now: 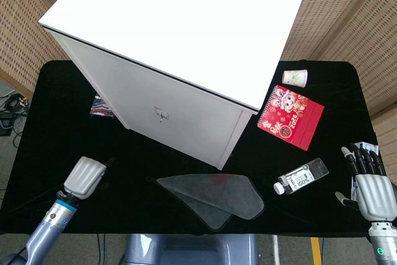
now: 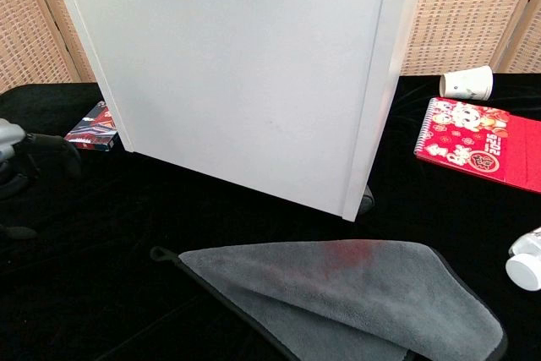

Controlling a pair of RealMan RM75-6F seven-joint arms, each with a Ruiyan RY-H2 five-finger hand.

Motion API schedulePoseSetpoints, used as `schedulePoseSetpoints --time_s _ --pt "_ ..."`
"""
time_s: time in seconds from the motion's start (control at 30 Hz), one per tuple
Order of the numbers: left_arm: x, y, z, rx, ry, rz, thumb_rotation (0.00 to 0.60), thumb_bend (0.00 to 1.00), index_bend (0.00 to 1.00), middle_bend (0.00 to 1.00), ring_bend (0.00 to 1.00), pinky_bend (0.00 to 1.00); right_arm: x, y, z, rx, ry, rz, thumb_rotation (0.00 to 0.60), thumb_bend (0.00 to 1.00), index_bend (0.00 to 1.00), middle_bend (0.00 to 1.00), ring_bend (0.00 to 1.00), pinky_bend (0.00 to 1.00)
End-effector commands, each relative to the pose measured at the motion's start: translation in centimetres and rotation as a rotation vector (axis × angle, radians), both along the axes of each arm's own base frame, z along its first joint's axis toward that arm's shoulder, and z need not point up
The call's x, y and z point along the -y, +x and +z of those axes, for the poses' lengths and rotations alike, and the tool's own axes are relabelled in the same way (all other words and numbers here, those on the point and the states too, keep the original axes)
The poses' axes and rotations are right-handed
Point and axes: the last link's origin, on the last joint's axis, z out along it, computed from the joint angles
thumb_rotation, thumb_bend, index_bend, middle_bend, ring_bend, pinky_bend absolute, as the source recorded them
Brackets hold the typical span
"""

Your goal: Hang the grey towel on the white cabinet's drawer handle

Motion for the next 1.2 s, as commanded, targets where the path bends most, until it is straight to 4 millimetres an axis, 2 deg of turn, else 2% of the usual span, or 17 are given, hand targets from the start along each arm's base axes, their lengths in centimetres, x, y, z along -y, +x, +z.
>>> schedulePoseSetpoints --time_s 0.03,0.3,0.43,0.9,1.2 --pt "-0.9 2.5 -2.3 0.004 -0.047 -0.03 0.6 0.14 0.35 0.87 0.77 0.75 0.0 0.0 0.1 0.003 -0.002 0.0 0.6 0.09 0.0 0.0 0.0 0.0" --pt "-1.6 6.4 -5.8 0.005 -0.095 -0.07 0.6 0.14 0.36 0.87 0.77 0.75 0.0 -0.1 0.2 0.009 -0.003 0.001 0.6 0.09 0.0 0.0 0.0 0.0" --pt "-1.2 7.7 -6.7 0.008 -0.118 -0.083 0.6 0.14 0.37 0.87 0.77 0.75 0.0 -0.1 0.3 0.013 -0.008 0.0 0.6 0.09 0.0 0.0 0.0 0.0" --pt "-1.1 9.4 -10.8 -0.074 -0.163 -0.053 0.6 0.14 0.38 0.87 0.77 0.75 0.1 -0.2 0.4 0.026 -0.004 0.001 0.6 0.09 0.0 0.0 0.0 0.0" --pt "-1.4 10.8 -12.6 -0.128 -0.16 -0.063 0.6 0.14 0.36 0.87 0.77 0.75 0.1 -0.1 0.6 0.038 -0.013 0.015 0.6 0.09 0.0 0.0 0.0 0.0"
